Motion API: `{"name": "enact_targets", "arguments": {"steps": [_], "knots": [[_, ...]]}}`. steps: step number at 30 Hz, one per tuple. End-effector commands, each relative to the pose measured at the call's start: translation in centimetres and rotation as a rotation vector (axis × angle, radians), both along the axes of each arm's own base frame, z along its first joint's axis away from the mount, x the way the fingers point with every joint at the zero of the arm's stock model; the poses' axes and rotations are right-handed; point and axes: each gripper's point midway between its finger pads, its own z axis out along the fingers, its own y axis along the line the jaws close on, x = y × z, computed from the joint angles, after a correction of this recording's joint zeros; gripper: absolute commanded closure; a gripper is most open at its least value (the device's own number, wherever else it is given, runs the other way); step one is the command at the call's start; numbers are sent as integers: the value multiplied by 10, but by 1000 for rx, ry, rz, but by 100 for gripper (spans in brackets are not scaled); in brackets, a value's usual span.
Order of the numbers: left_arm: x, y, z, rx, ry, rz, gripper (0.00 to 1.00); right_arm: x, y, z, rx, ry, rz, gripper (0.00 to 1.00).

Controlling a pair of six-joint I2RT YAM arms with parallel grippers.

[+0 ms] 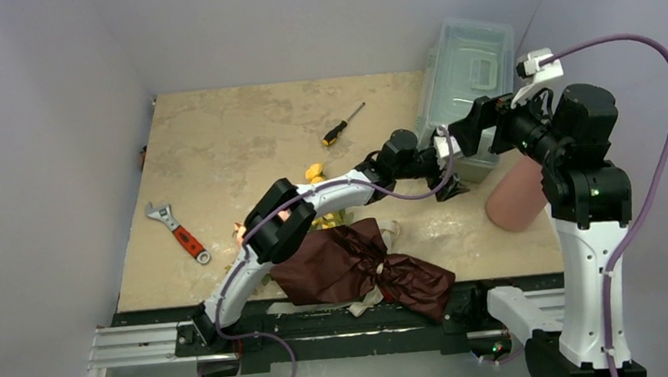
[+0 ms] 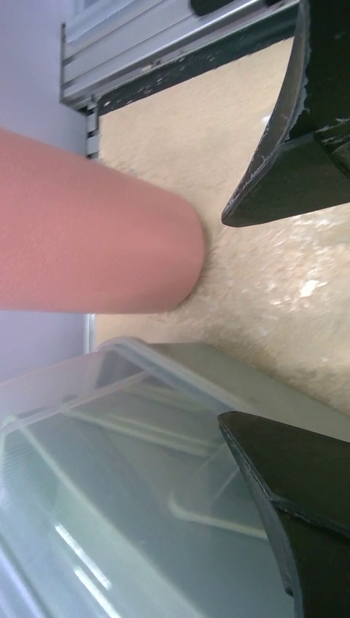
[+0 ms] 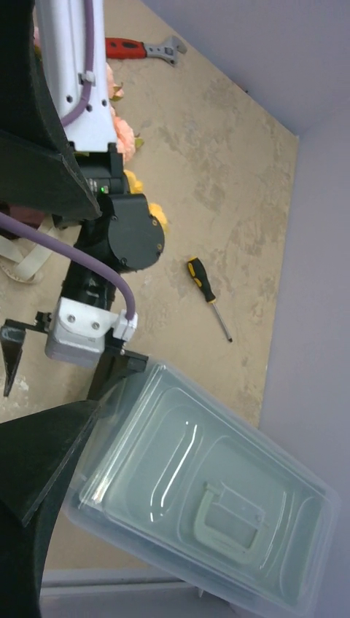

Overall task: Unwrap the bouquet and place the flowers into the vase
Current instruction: Adjust the distractor at the corner of the board.

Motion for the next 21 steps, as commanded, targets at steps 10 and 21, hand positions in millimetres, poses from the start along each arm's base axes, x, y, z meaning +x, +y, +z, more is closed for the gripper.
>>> {"name": "enact_targets", "arguments": {"steps": [10, 21], "knots": [[-87, 160, 161, -54, -159, -105, 0, 82, -6, 26, -134, -64, 33, 6], [-72, 340, 134, 214, -48, 254, 0, 180, 67, -59, -480, 115, 256, 8]]}}
